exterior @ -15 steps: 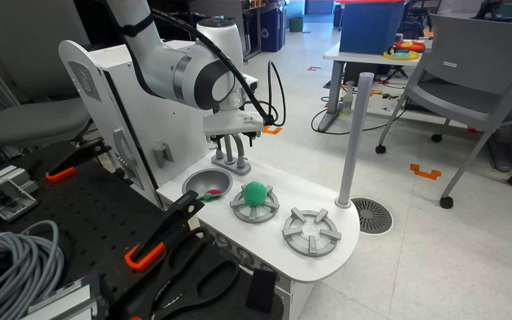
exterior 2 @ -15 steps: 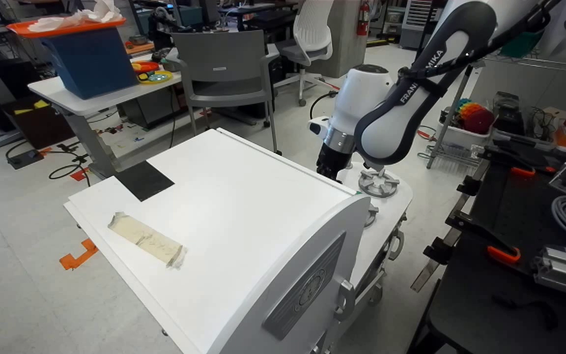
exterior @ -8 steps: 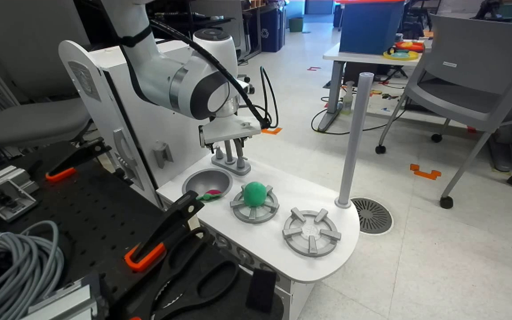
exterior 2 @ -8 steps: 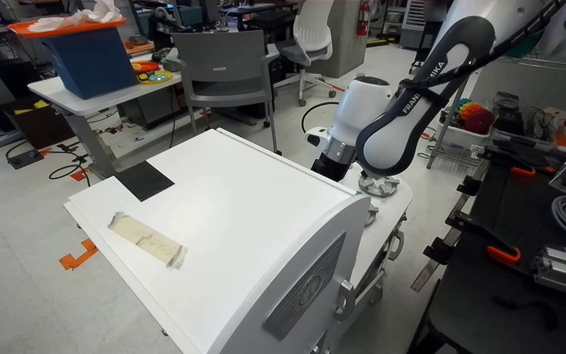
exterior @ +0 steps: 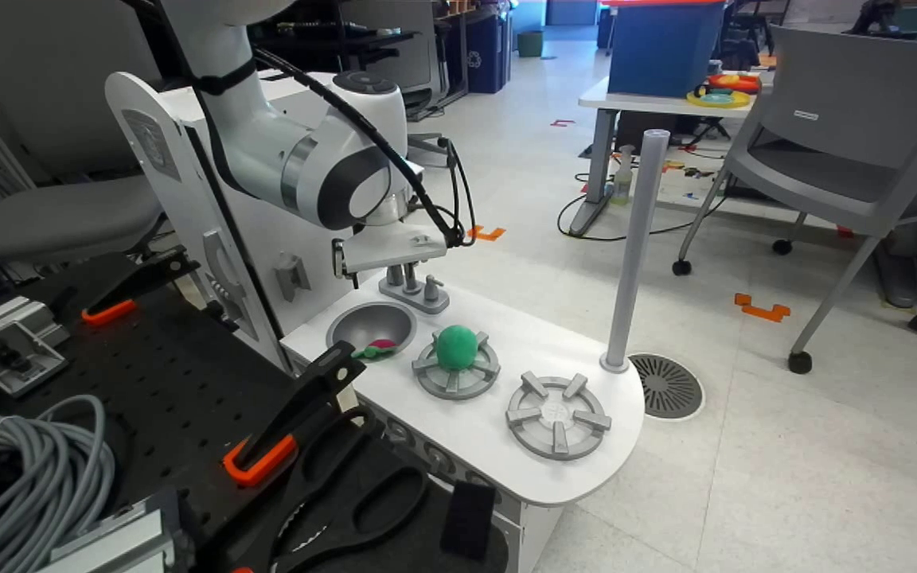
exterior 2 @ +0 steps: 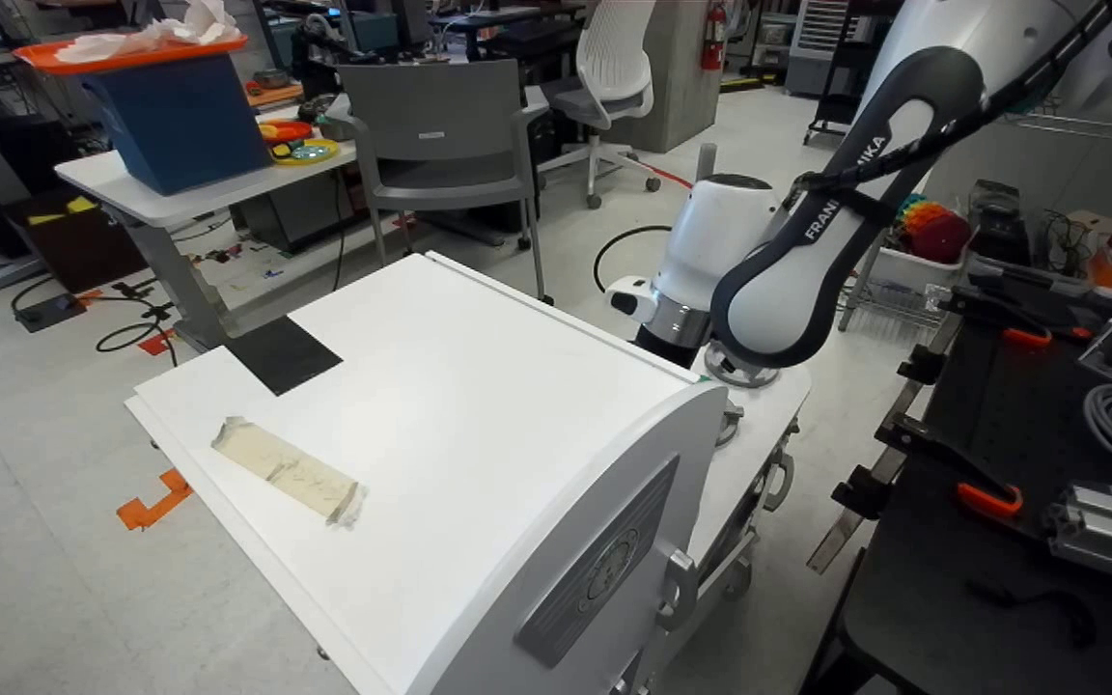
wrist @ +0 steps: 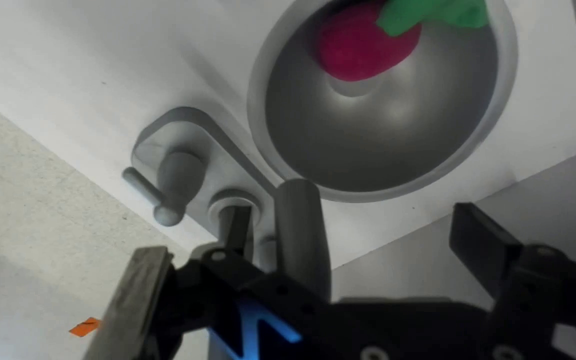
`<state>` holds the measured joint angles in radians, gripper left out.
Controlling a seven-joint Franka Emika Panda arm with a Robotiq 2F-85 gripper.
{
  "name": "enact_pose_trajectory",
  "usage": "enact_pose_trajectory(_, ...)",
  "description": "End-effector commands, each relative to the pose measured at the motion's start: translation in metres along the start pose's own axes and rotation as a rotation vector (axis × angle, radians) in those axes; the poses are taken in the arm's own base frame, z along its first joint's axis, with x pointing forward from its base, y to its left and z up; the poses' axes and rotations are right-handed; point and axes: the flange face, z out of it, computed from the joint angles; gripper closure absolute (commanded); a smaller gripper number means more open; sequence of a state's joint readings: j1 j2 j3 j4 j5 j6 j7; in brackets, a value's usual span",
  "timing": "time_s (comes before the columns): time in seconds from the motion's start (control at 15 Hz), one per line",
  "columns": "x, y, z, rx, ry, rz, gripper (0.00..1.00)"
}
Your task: Move the tap nozzle to the left
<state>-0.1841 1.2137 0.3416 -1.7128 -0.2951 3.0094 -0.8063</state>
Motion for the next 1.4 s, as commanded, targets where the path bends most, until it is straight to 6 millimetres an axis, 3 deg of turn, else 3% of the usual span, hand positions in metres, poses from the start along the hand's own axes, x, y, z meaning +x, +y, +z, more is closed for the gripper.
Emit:
enact_pose_trajectory(0.0,0.013,-0.032,0.000,0.062,0.021,0.020,0.00)
enact_pose_trajectory(0.2,0.022,-0.045,0.003,0.076,0.031,0.060,0.00)
enact_pose_trajectory(0.47,0.025,-0.033,-0.015,0.052,0.011,0.231,0.00)
enact_pose_trajectory(0.6,0.016,-0.022,-0.041,0.020,-0.015,0.353,0.00)
enact_pose_trajectory(1.0,-0.017,0.018,-0.160,-0.169,-0.132,0.593,0.00)
enact_pose_trajectory(1.07,-0.015,0.022,-0.116,-0.122,-0.080,0.528,0.00)
enact_pose_trajectory(1.13,-0.015,0.027,-0.132,-0.141,-0.089,0.534,0.00)
enact_pose_trajectory(1.2,-0.013,0.027,-0.136,-0.144,-0.086,0.532,0.00)
enact_pose_trajectory(1.33,-0.015,0.022,-0.125,-0.129,-0.093,0.532,0.00)
